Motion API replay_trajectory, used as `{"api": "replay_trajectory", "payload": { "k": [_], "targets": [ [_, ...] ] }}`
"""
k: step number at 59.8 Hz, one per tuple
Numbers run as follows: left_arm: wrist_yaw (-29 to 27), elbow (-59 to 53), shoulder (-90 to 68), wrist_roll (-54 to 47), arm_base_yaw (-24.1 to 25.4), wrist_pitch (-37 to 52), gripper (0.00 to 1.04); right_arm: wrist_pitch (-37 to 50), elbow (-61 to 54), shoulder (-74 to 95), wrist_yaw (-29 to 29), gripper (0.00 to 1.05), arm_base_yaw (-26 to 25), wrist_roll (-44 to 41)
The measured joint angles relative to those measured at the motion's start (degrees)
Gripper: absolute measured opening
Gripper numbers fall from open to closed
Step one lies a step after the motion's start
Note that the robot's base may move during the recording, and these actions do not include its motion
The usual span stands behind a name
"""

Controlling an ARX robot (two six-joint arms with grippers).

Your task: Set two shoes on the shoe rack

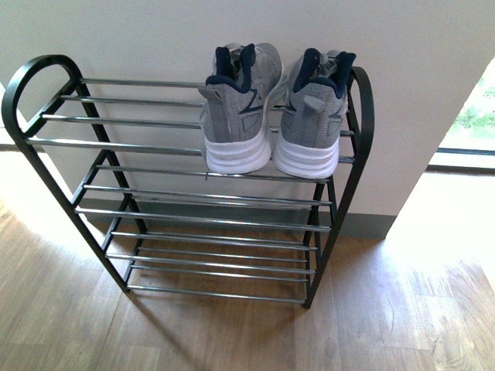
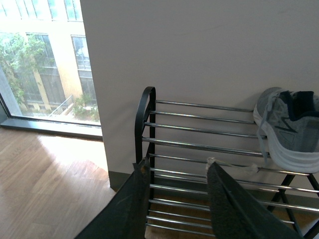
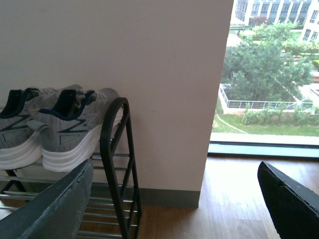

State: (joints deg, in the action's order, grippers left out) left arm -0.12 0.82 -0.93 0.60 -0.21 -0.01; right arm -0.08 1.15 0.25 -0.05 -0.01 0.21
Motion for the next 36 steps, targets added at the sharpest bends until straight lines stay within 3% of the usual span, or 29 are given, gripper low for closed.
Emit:
{"api": "replay_trajectory", "payload": {
  "k": [18,36],
  "targets": [
    [0.13,0.00,0.02,-0.11,0.02,0.00,0.97,0.00,-0.02,0.02,0.17,0.96,0.00,-0.02],
    [0.11,0.00,0.04,-0.15,0.02,0.00,0.95,0.00,-0.02,0.00,0.04,0.96,0.00,-0.02]
  ]
}}
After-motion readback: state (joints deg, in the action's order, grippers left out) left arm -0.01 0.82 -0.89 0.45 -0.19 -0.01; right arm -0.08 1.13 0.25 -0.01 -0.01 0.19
